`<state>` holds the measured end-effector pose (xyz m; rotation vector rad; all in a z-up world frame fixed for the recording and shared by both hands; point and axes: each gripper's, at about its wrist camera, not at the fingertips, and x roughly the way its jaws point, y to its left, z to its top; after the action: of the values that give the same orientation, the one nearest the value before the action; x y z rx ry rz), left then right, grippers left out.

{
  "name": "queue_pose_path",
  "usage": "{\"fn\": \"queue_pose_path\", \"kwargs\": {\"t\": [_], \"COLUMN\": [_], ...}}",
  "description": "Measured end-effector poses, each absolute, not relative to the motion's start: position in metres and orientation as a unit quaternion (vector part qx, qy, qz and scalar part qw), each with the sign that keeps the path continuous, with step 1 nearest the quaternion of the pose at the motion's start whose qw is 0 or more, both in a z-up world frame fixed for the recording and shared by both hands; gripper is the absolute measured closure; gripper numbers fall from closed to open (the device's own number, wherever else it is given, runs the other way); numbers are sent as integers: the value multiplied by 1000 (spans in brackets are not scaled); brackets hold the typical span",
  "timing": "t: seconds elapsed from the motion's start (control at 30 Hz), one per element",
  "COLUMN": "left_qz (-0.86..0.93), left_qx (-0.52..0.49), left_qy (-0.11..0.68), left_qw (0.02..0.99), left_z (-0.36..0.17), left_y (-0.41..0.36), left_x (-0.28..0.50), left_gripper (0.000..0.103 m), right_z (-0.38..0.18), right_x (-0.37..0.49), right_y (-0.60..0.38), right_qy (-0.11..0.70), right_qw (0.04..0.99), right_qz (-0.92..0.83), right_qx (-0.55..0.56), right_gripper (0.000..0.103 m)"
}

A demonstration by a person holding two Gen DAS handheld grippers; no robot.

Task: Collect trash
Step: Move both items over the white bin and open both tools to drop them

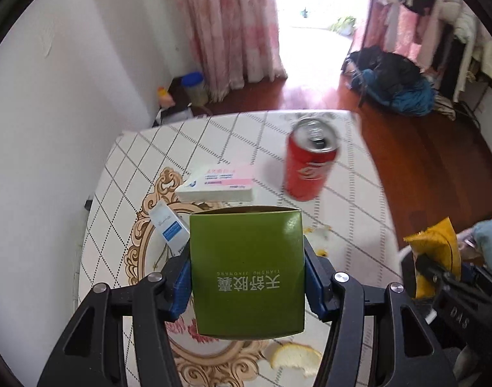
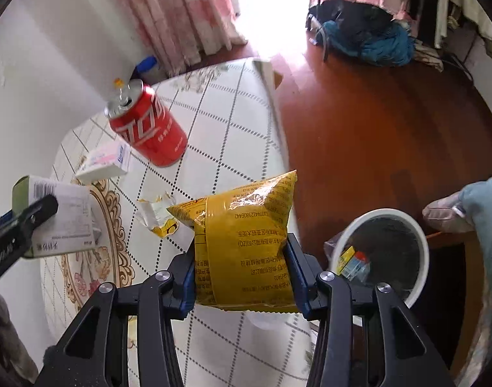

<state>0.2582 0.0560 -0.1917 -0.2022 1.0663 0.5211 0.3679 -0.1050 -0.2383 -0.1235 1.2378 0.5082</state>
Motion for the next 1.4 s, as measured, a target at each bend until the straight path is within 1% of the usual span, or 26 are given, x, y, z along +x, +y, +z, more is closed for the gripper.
{"fn": "queue_pose_path", "kwargs": {"t": [0.3,0.43,0.57,0.7,0.83,0.97,1.17,1.2,1.37,1.4], "left_qz": [171,131,93,44,1,-26,-40,-41,-40,-40], "left_qx": [-75,-70,-70,-77,-107,-123,-129,-133,-152,-151], "left_qy": [471,472,485,515,553,594,625,628,641,642], "left_qw": [862,869,867,853,826,795,769,765,751,750], "left_z": [-151,-146,-154,-177,-210,-245,-275,-279,-293,-294], "left_y": [-36,-78,-115,-155,-184,-199,-212,-212,-207,-206], "left_x": [253,270,293,330,356,387,410,413,425,426], "left_gripper": [49,49,49,49,49,49,48,46,44,42], "right_z": [-189,-177,-176,-192,-226,-259,-301,-306,-323,-326], "right_x": [346,343,348,358,375,388,408,411,424,427], "right_y": [-193,-249,-307,-357,-396,-415,-418,-417,-408,-406], "right_qy": [531,523,524,539,568,593,621,623,629,629], "right_qw": [818,830,837,834,818,801,781,779,775,775], "right_qz": [219,193,155,118,87,75,65,63,61,59], "right_qx": [-18,4,18,23,27,30,28,27,24,22], "right_gripper": [54,53,54,54,54,54,54,54,53,53]}}
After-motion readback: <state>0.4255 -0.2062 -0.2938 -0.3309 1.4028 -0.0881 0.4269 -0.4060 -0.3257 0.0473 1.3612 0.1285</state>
